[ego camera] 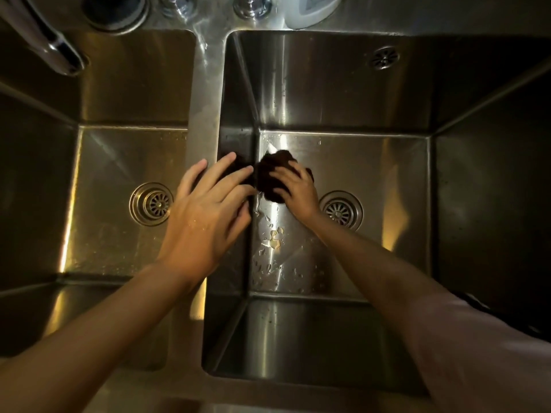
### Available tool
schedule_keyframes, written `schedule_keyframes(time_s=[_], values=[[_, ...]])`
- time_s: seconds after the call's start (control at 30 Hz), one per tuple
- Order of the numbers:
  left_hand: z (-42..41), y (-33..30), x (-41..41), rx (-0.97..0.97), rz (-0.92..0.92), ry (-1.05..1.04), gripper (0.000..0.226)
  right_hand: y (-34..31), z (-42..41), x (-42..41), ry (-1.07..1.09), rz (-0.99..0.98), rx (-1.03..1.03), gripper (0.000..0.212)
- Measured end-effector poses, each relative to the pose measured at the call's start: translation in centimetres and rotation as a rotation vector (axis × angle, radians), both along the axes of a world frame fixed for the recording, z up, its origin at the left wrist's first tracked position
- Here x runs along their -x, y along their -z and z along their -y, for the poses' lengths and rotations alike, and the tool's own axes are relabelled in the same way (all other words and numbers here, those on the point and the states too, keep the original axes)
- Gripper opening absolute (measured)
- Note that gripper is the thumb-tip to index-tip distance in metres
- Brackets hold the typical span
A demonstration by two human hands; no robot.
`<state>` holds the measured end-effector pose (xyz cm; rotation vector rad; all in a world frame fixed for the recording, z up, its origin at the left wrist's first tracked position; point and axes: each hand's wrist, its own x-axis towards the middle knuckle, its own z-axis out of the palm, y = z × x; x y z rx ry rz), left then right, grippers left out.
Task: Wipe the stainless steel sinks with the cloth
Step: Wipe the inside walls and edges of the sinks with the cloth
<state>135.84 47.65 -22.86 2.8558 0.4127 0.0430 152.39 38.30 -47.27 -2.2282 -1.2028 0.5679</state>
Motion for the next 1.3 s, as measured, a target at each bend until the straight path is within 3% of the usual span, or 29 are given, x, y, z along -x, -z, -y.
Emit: schedule_keyframes(time_s=[0.17, 0.33, 0.47, 0.77, 0.87, 1.1, 1.3], values=[[-0.1, 0.2, 0.0, -0.013, -0.001, 0.012, 0.027, 0.5, 1.7, -2.5, -0.161, 0.049, 0.056, 0.042], [-0.2, 0.5, 0.1, -0.007, 0.018, 0.006, 0.025, 0.1, -4.4, -5.8, 0.034, 0.035, 0.088, 0.044], [-0.2, 0.4, 0.1, -0.008, 0.022, 0.003, 0.024, -0.1, -5.8, -4.9, 0.01, 0.052, 0.104, 0.045], [-0.1, 0.1, 0.1, 0.004, 0.033, 0.005, 0.024, 0.6, 5.2, 0.3, -0.347, 0.144, 0.047, 0.04], [0.0, 0.1, 0.1, 0.004, 0.031, 0.003, 0.024, 0.8, 4.8, -1.7, -0.251, 0.16, 0.042, 0.039], [0.1, 0.1, 0.0, -0.012, 0.041, -0.001, 0.024, -0.3, -4.4, -6.4, -0.009, 0.087, 0.123, 0.042], [0.2, -0.1, 0.0, -0.027, 0.026, -0.001, 0.024, -0.2, -2.1, -2.3, -0.126, 0.076, 0.084, 0.043]])
